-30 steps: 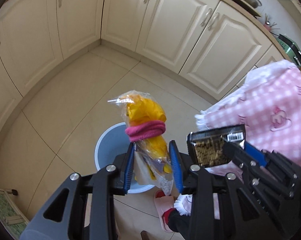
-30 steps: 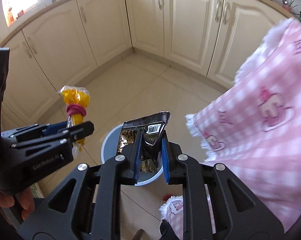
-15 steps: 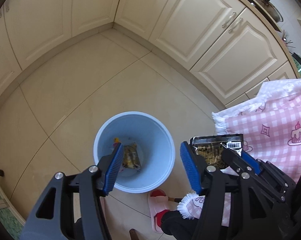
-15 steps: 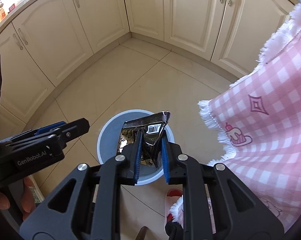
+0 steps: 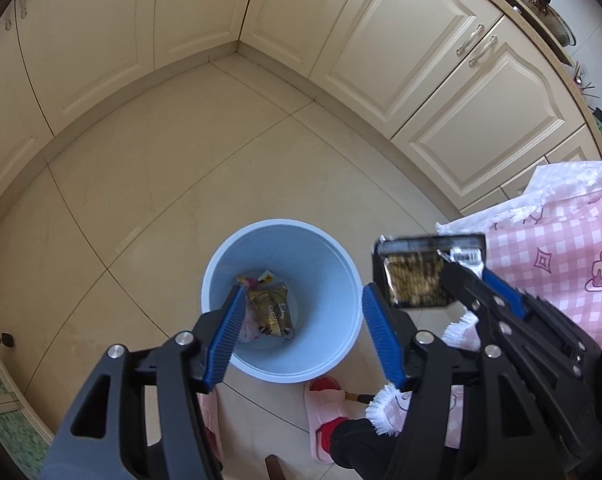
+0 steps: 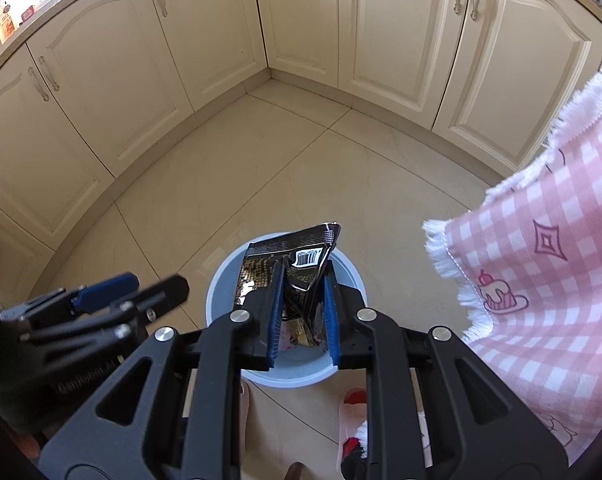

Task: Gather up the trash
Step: 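Carry both items over the blue bucket and open both tools to release them, then grasp the orange peel with the left tool while the right tool grasps the striped wrapper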

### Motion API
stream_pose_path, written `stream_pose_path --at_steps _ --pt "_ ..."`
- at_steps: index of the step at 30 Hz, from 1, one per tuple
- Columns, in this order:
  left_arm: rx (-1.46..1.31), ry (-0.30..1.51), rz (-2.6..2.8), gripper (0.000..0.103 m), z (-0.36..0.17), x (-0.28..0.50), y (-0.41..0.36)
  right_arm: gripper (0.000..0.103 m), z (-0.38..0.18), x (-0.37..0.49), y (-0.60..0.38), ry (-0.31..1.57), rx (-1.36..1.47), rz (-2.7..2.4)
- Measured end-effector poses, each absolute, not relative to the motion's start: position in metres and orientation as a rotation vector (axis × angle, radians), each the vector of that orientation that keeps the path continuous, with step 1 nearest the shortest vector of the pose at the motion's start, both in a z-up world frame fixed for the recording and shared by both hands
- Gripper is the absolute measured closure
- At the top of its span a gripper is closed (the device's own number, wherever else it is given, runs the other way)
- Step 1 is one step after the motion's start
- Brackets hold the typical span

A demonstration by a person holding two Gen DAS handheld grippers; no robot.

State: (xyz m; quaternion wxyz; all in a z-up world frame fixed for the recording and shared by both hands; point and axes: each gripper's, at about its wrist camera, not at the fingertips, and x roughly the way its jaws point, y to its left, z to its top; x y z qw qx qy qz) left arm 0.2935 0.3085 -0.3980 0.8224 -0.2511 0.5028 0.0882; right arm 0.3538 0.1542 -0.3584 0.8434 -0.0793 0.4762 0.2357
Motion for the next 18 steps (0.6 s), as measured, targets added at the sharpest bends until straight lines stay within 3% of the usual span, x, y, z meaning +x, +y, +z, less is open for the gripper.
stream_pose_path --at_steps 3,9,18 --pt "-0.529 1.064 0.201 0.044 -0.396 0.292 0.310 0.079 -0.356 0.359 0.162 0.995 -0.160 0.496" --pt "-0.563 1.056 0.212 0.044 -0.396 0.290 0.316 0.061 -0.347 0.364 0.163 0.962 -0.158 0.480" --pt "-0.541 1.016 0.194 0.044 -0.374 0.281 0.305 0.060 -0.313 0.343 0.141 0.902 -0.174 0.472"
